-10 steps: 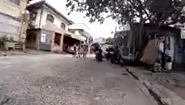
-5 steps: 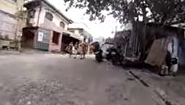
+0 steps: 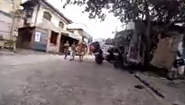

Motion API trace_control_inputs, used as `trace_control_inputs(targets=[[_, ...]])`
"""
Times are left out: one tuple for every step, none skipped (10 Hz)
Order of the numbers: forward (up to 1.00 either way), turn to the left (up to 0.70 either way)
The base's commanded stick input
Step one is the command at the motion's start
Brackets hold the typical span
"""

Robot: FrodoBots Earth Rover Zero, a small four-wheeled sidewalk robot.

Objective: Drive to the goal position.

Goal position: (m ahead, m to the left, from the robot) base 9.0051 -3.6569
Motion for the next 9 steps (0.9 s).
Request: trace_control_inputs(targets=[[1.00,0.06],[1.00,0.00],[1.00,0.00],[1.00,0.00],[1.00,0.00],[1.00,-0.27],[1.00,-0.27],[1.00,-0.02],[1.00,0.00]])
